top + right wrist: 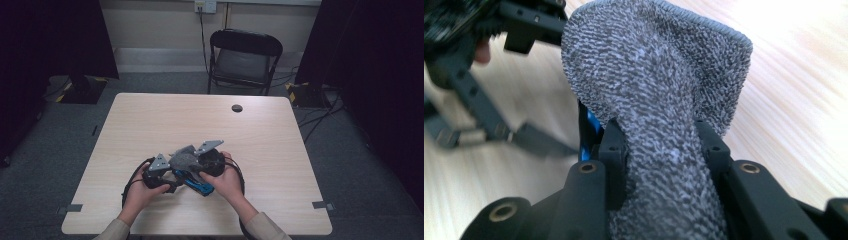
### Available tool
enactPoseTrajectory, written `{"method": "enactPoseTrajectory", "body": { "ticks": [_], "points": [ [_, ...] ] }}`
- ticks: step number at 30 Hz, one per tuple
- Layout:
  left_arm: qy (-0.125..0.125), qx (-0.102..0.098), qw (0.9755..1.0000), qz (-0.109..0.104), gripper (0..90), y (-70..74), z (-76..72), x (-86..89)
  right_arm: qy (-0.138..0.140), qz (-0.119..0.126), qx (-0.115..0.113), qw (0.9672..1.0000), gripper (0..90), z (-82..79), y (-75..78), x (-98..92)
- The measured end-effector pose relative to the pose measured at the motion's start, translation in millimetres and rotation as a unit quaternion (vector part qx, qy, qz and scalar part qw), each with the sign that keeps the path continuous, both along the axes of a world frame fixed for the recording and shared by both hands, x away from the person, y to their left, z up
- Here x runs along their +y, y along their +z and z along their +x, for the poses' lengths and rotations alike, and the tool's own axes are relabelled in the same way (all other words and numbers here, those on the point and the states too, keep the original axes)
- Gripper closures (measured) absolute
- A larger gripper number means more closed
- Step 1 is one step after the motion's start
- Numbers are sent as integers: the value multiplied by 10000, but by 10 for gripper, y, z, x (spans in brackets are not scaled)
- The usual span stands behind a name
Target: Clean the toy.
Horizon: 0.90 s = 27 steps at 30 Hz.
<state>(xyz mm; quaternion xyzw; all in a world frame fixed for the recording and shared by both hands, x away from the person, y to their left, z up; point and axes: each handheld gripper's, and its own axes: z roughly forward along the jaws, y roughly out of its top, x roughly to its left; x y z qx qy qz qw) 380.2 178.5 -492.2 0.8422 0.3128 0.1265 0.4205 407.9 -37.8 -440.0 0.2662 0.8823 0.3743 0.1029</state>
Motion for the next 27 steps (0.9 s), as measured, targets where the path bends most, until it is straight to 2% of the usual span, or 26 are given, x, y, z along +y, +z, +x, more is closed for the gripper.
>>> {"method": "enactPoseTrajectory", "body": {
  "ticks": [5, 6, 9, 11, 14, 19, 24, 27],
  "points": [
    [11, 33, 10000, -53, 253, -18, 4, 0, -20, -189, 309, 9993, 646, 133, -101, 192],
    [16, -8, 10000, -8, 246, -17, 7, 7, -31, -165, 341, 9993, 646, 145, -106, 200],
    [21, 24, 10000, -74, 249, -26, 7, 15, 29, -162, 445, 9989, 645, 156, -97, 178],
    [10, 19, 10000, -56, 248, -24, 6, 14, 36, -245, 433, 9988, 644, 136, -80, 138],
    [16, -17, 10000, 5, 245, -17, 6, 11, 8, -186, 472, 9987, 643, 78, -79, 48],
    [15, -51, 10000, 63, 245, -7, -2, -3, -24, -112, 396, 9992, 643, -91, -113, -146],
    [-4, -14, 10000, 88, 242, -14, -19, -28, -31, -58, 367, 9993, 643, -233, -148, -335],
    [-29, -17, 9999, 102, 242, -10, -28, -55, -10, 3, 345, 9994, 589, -282, -162, -398]
  ]
}}
